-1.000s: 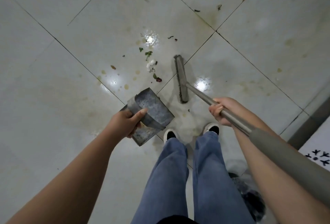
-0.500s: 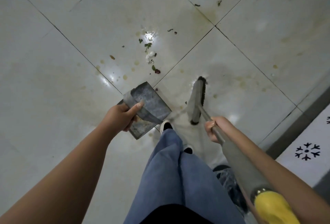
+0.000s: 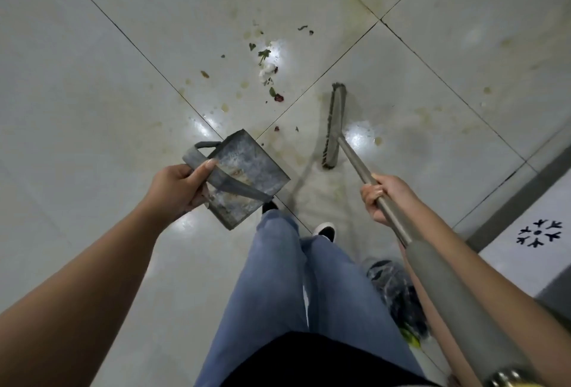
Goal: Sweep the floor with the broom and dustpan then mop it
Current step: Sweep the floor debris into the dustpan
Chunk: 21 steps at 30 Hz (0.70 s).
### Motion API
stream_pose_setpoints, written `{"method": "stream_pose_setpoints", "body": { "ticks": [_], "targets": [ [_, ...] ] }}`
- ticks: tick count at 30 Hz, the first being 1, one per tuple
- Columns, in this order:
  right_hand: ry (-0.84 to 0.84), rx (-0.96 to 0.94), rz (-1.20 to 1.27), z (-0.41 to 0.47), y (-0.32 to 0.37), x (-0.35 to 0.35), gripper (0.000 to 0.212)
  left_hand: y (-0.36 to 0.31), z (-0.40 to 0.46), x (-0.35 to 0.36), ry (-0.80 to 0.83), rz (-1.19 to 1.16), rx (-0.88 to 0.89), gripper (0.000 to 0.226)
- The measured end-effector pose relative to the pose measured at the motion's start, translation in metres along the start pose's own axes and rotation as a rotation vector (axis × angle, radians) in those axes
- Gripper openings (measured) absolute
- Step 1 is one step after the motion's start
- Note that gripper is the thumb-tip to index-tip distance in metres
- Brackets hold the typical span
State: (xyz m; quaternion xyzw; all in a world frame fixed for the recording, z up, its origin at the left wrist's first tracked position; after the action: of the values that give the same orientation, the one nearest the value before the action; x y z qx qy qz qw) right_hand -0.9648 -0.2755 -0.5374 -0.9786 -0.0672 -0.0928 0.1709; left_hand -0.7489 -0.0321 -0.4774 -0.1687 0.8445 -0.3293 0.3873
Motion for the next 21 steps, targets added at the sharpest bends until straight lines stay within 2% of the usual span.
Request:
{"method": "stream_pose_setpoints", "body": {
  "ticks": [5, 9, 15, 21],
  "targets": [
    [-0.089, 0.058, 0.0, 0.016, -0.025, -0.015, 0.039, 0.019, -0.006, -0.007, 0.057, 0.092, -0.025, 0.055],
    [-0.044, 0.075, 0.066, 0.045, -0.053, 0.0, 0.038, 0.04, 0.006, -0.018, 0.045, 0.042, -0.034, 0.055],
    [0.165, 0.07, 0.188, 0.081, -0.074, 0.092, 0.039, 0.071, 0.03, -0.065, 0.062, -0.034, -0.066, 0.05],
    [0.202, -0.06, 0.187, 0.083, -0.091, 0.179, 0.037, 0.076, 0.059, -0.123, 0.154, -0.08, -0.001, 0.049]
  ]
}}
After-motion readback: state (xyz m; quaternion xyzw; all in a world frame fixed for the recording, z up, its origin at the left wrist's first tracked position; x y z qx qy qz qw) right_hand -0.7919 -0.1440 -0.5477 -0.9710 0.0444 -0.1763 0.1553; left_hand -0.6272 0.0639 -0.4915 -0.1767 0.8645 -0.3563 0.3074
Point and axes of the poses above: each hand's wrist, its own z-axis towards the middle knuckle, its own x-axis out of the palm, y = z × x, the point moved 3 cm from there along z, towards the middle knuckle, and after that the axes turned 13 degrees about x, right-handed, at the moved point
